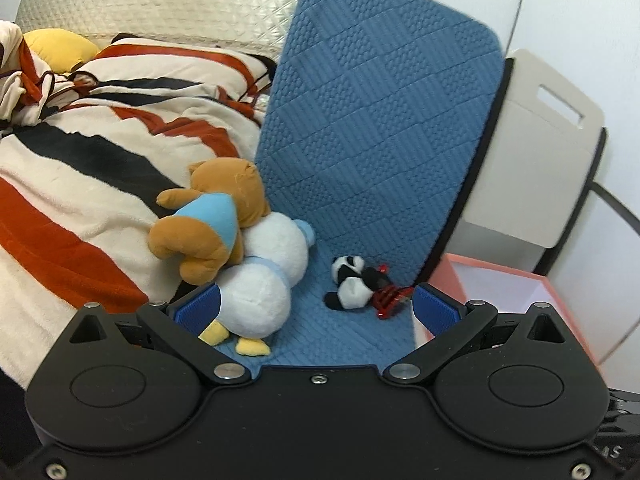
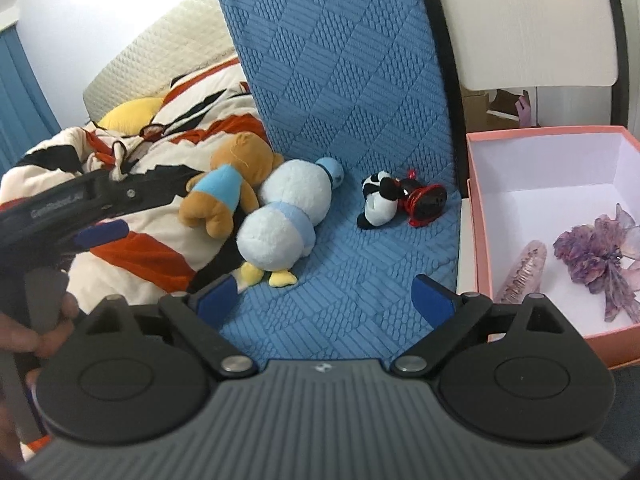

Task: Organize objects
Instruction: 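Withdraw both tools from the box back toward the seat, then grasp the panda with red toy with the right tool while the left tool approaches the teddy bear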

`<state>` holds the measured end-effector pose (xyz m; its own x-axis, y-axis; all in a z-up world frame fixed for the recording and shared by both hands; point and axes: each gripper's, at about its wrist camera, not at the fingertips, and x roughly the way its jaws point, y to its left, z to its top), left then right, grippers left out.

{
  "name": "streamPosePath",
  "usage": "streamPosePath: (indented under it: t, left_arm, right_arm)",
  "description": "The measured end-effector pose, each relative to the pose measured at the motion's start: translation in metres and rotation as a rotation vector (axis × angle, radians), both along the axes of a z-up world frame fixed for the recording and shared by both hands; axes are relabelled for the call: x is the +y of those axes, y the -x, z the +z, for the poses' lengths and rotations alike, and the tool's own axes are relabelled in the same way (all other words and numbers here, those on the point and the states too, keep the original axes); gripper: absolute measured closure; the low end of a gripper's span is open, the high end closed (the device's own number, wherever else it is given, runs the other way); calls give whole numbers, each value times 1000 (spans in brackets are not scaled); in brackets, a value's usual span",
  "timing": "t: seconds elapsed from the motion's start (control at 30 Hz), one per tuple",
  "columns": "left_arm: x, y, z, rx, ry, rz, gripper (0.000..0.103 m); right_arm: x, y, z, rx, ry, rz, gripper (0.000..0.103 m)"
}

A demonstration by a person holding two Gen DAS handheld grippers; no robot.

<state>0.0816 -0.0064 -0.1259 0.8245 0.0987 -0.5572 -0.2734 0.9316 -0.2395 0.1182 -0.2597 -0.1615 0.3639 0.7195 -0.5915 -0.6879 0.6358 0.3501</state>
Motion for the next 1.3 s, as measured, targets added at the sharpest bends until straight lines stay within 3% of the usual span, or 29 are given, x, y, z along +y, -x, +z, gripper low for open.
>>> streamPosePath:
  t: [0.3,0.73,0.87,1.13,1.3]
  left_arm:
    - [14,-40,-43,15,-45,46,1]
    - [47,-92,-62,64,-188,128,1]
    - [56,-113,-65,79,-212,127,1]
    - [66,-152,-77,112,-255,153,1]
    - [76,-171,-87,145,-283,221,1]
  right_arm:
    - [30,-16,-29,-9,0,25,8]
    - [68,-40,-48,-10,17,34,9]
    - [82,-52,-52,-15,34,25,23]
    - [112,-75,-63,-26,58,0,24]
    - [128,-92,-72,-17,72,-45,25]
